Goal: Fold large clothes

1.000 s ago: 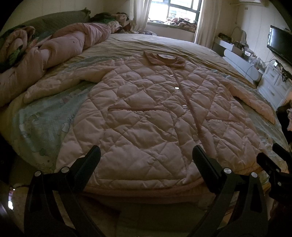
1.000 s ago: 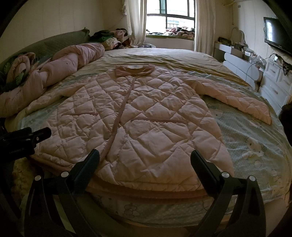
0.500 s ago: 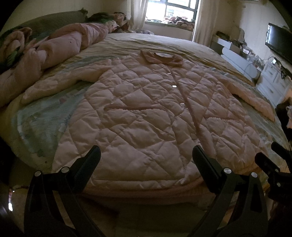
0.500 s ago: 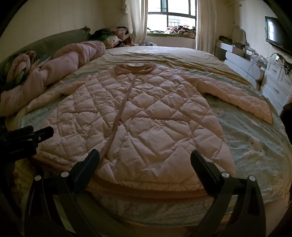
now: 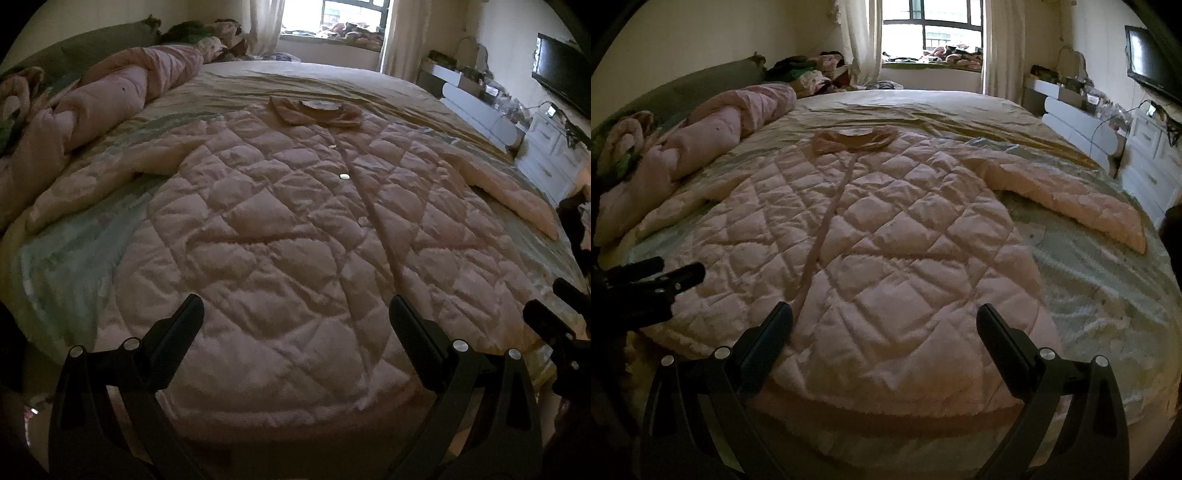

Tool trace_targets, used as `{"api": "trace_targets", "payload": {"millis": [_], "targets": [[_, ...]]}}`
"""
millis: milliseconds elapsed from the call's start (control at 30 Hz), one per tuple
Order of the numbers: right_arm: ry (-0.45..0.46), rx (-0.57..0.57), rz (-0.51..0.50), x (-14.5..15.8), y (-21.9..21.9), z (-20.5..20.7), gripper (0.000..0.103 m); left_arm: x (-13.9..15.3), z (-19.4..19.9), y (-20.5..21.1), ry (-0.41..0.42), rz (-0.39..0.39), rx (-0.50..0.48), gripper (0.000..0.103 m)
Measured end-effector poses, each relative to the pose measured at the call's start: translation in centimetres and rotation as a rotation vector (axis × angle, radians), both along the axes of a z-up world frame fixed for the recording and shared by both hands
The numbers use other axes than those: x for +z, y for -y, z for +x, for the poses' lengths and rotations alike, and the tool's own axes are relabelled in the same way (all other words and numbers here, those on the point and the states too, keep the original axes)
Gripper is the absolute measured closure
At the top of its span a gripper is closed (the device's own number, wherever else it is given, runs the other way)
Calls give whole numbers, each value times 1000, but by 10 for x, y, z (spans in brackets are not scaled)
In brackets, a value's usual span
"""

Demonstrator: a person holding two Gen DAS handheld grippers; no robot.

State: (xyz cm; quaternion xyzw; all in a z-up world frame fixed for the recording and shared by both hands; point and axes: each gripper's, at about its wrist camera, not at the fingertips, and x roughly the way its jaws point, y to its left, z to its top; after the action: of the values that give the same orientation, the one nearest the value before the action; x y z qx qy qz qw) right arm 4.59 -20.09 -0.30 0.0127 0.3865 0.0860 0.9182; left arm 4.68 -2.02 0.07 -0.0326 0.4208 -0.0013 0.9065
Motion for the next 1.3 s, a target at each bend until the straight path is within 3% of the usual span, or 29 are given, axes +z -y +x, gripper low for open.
{"api": "trace_targets", "payload": {"millis": [467, 833, 1300], "targets": [[13, 4, 30, 12, 2, 59, 4, 13, 55, -8, 7, -9, 34, 9], [-12, -26, 82, 10, 14, 131, 4, 21, 114, -2, -9, 12, 45, 9], [-25, -213, 103, -5, 97, 208, 4, 17, 187, 41, -29, 25, -22, 9]]}}
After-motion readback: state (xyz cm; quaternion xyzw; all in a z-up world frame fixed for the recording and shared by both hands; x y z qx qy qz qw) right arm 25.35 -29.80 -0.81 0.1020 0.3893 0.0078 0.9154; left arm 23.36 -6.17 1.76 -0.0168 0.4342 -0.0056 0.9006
